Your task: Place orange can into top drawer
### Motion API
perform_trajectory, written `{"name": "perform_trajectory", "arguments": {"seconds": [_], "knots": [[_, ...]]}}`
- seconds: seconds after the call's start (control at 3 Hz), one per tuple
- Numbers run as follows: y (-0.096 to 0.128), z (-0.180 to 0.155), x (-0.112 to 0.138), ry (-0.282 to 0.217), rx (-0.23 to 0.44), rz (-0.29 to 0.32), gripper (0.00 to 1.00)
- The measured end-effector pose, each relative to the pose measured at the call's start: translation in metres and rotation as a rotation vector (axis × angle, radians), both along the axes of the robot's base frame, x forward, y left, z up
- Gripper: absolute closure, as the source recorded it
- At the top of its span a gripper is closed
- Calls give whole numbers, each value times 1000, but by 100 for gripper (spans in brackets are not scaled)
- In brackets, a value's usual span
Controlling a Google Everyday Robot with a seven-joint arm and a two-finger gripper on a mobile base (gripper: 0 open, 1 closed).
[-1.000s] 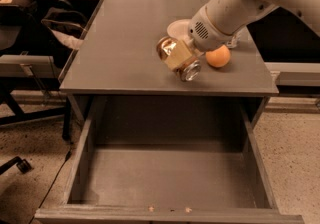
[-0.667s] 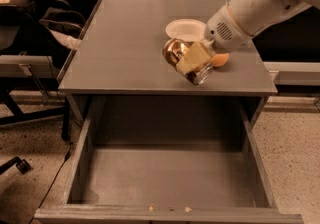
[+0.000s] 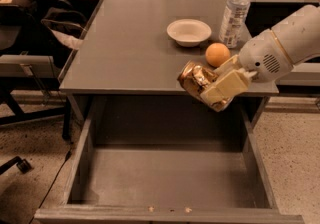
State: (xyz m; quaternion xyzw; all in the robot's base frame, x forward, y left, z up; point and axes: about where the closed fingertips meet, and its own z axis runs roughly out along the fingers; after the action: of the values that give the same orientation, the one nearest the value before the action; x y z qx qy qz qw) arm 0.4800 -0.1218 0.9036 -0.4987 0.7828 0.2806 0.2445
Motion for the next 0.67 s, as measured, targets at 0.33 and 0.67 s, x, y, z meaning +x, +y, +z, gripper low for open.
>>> {"name": "perform_trajectory", "arguments": {"seconds": [0.33, 0.67], "knots": [[-13, -2, -40, -26, 41, -118, 100], [-20, -21, -64, -1, 84, -337, 100]]}}
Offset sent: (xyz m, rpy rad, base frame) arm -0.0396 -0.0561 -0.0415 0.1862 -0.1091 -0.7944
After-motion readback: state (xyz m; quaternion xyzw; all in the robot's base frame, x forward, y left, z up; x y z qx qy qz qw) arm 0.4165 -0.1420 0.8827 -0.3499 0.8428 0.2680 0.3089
